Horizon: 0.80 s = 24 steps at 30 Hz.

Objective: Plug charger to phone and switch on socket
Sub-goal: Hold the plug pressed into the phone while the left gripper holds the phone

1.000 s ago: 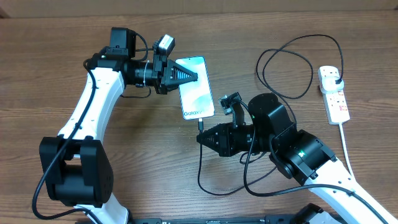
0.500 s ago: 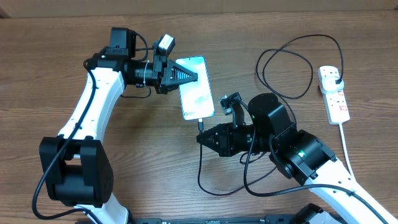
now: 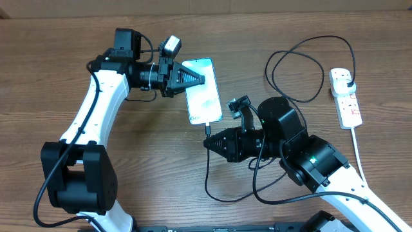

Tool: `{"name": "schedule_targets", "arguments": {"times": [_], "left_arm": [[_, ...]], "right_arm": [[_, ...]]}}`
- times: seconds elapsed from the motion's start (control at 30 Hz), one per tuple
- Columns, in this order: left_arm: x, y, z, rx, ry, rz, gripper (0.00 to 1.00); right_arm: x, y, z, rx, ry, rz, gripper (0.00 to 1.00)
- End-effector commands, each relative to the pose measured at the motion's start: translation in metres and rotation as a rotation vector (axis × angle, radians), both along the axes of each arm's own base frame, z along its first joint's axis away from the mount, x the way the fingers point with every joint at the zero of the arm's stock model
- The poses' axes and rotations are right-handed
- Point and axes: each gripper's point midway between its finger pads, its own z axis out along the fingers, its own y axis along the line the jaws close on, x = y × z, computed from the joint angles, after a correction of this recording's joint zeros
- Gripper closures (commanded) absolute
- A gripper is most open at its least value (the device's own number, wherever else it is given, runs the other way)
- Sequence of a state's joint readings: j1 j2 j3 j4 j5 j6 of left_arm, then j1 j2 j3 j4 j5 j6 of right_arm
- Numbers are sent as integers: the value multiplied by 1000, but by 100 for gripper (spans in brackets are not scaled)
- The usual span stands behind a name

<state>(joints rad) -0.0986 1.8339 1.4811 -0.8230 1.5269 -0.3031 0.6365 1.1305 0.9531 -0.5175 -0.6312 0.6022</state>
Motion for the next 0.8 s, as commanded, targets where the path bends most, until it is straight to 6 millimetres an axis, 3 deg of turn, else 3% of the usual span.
{"name": "schedule_targets", "arguments": {"times": [0.0, 0.77], "left_arm": [[-7, -4, 15, -55, -37, -35, 96], [-8, -4, 14, -54, -25, -35, 96]], "right_arm": [[2, -2, 9, 14, -41, -10, 96], [1, -2, 8, 13, -35, -7, 96]]}}
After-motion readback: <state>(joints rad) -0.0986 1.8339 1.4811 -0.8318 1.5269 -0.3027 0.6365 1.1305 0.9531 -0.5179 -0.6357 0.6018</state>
